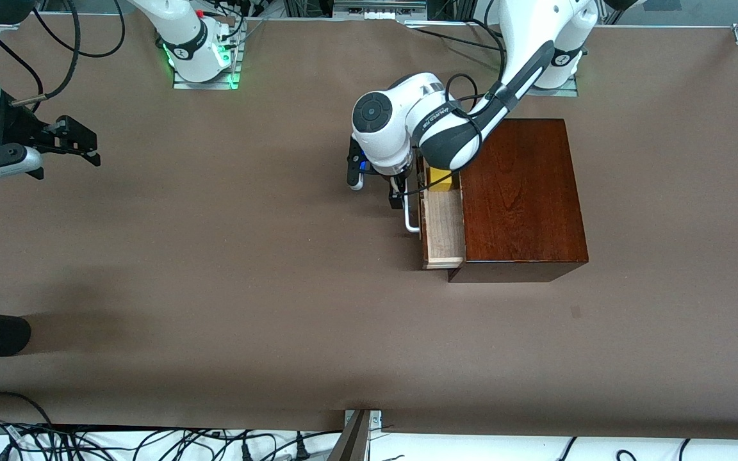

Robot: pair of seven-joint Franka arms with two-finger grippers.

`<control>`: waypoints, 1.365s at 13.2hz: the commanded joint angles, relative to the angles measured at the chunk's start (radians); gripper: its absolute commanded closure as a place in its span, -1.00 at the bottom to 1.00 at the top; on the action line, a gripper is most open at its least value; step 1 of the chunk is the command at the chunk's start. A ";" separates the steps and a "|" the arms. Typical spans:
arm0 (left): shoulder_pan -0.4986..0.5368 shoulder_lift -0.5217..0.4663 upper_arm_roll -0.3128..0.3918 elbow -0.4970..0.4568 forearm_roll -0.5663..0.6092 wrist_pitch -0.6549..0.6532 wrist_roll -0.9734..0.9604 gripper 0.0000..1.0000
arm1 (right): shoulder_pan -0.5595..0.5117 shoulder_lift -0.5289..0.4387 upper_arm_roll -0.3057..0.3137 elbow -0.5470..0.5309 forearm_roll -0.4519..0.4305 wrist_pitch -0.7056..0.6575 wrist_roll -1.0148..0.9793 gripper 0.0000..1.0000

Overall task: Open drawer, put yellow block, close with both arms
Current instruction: 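Push the drawer shut into the box with the left gripper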

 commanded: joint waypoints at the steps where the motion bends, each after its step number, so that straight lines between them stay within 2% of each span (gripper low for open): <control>1: 0.063 -0.040 0.040 -0.018 0.055 -0.125 0.014 -1.00 | -0.001 0.001 0.006 0.021 -0.010 -0.024 0.013 -1.00; 8: 0.094 -0.046 0.035 -0.017 0.053 -0.173 0.029 -1.00 | -0.001 0.001 0.004 0.021 -0.007 -0.024 0.013 -1.00; 11: 0.094 -0.069 0.013 0.018 0.038 -0.165 0.031 -1.00 | -0.001 0.002 0.004 0.021 -0.007 -0.024 0.013 -1.00; 12: 0.094 -0.086 -0.013 0.047 0.021 -0.167 0.026 -1.00 | -0.001 0.002 0.004 0.021 -0.007 -0.024 0.013 -1.00; 15: 0.099 -0.164 -0.015 0.129 -0.181 -0.172 -0.042 -1.00 | -0.001 0.002 0.003 0.021 -0.007 -0.024 0.013 -1.00; 18: 0.141 -0.227 -0.009 0.189 -0.192 -0.274 -0.159 -1.00 | -0.001 0.004 0.003 0.021 -0.005 -0.024 0.013 -1.00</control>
